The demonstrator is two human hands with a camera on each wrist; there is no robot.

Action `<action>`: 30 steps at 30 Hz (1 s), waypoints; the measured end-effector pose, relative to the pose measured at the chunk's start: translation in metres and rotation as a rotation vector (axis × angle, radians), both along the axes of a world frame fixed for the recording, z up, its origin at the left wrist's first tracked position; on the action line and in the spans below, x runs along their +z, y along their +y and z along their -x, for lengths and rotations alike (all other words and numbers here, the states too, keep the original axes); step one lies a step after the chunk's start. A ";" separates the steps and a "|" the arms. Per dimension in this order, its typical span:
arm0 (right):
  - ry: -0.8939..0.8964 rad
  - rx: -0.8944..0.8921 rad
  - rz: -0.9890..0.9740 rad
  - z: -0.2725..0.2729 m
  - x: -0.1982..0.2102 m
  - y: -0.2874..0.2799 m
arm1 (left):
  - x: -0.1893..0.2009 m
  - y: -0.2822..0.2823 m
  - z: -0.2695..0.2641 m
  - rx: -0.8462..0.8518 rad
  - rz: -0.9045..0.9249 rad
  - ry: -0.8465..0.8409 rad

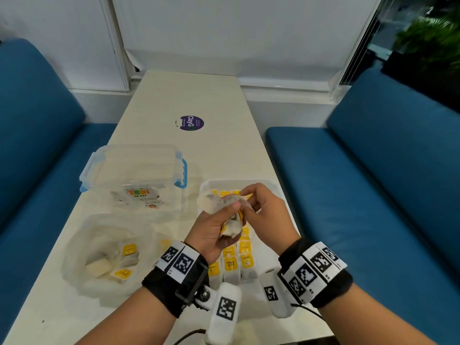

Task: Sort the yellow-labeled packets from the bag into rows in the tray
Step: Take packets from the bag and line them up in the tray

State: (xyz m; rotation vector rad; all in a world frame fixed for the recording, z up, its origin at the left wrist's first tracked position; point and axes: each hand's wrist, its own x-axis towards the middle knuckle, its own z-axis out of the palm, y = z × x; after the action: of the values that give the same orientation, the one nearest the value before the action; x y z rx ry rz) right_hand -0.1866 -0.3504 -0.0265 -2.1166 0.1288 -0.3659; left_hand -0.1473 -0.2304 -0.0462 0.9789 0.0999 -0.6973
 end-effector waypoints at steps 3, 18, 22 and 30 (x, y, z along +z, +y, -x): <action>0.040 0.029 0.020 0.000 0.005 -0.004 | -0.002 0.002 -0.001 -0.001 -0.038 0.056; 0.140 0.061 0.140 -0.013 0.012 -0.033 | -0.019 0.016 -0.008 -0.043 -0.145 0.198; 0.254 -0.080 0.054 -0.025 0.003 -0.043 | -0.023 0.019 -0.008 -0.031 -0.171 0.163; 0.510 -0.234 0.191 -0.057 -0.038 -0.066 | -0.035 0.019 -0.007 -0.054 -0.208 0.171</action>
State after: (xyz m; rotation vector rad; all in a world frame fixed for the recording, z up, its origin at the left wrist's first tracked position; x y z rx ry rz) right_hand -0.1294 -0.4164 -0.0640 -2.3503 0.6641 0.0379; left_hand -0.1405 -0.2112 -0.0813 1.1227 0.3012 -0.8316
